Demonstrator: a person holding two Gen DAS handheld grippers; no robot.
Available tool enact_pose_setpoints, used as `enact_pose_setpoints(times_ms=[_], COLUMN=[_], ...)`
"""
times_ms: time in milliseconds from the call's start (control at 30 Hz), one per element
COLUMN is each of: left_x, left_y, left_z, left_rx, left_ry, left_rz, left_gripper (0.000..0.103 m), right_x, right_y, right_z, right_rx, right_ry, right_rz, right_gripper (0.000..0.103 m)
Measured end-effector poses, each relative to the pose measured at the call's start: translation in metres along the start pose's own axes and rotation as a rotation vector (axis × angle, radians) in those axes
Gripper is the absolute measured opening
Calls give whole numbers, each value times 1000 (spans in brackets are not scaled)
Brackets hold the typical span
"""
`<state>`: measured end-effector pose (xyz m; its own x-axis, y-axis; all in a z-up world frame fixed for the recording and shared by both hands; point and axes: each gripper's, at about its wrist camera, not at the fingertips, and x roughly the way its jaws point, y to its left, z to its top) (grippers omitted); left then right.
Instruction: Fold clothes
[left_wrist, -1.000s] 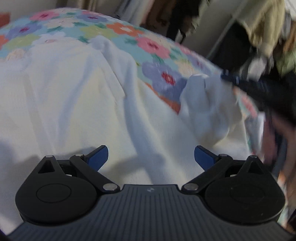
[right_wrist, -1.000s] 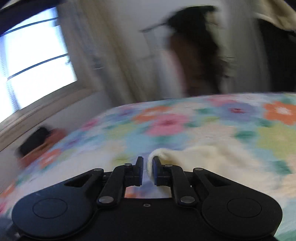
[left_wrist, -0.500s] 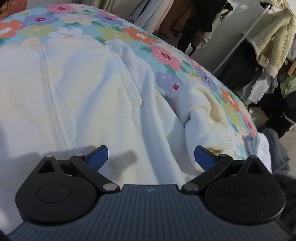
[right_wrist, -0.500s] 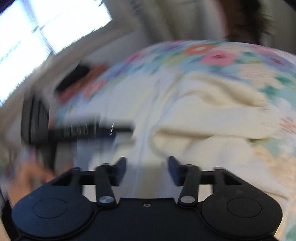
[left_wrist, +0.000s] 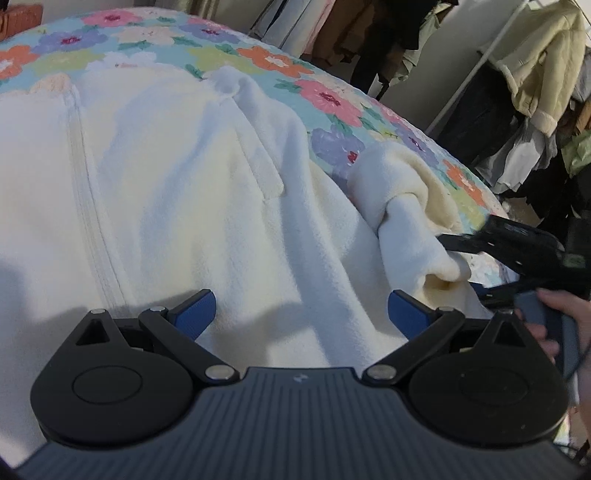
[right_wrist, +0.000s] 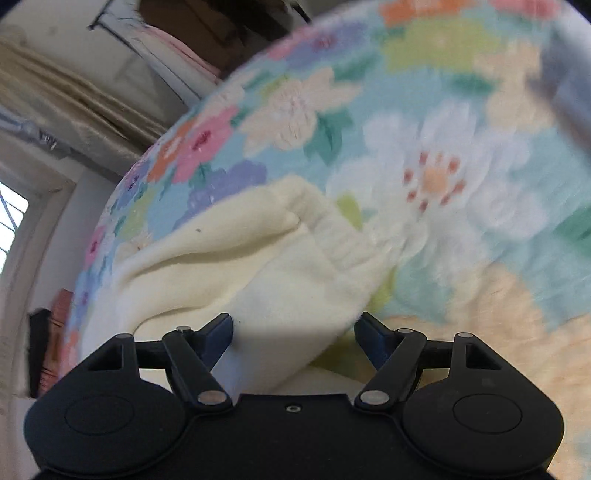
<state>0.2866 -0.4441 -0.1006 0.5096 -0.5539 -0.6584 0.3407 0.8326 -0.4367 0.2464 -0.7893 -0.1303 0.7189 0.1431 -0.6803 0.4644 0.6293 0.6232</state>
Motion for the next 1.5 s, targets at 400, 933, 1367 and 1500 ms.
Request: enact_pose_setpoints(times_ms=[400,933,1367,1500], left_x=[8,17,11,10], left_y=[-1,-14,-28,-29], left_z=[0,-5,-9,-8], left_rx=[16,117,120,134], left_ry=[-20,-4,16,27], left_rz=[10,68,45,59], left_gripper=[101,103,103,103], right_x=[-56,-92,-91,-115], right_y=[51,-33,-51,-21], right_z=[150,114,-75,-82], right_rx=[-875,-384,-523,-754], right_ry=[-453,-415,-67,-169], right_rz=[-554,-291,-156,-202], right_gripper=[10,63,51,12])
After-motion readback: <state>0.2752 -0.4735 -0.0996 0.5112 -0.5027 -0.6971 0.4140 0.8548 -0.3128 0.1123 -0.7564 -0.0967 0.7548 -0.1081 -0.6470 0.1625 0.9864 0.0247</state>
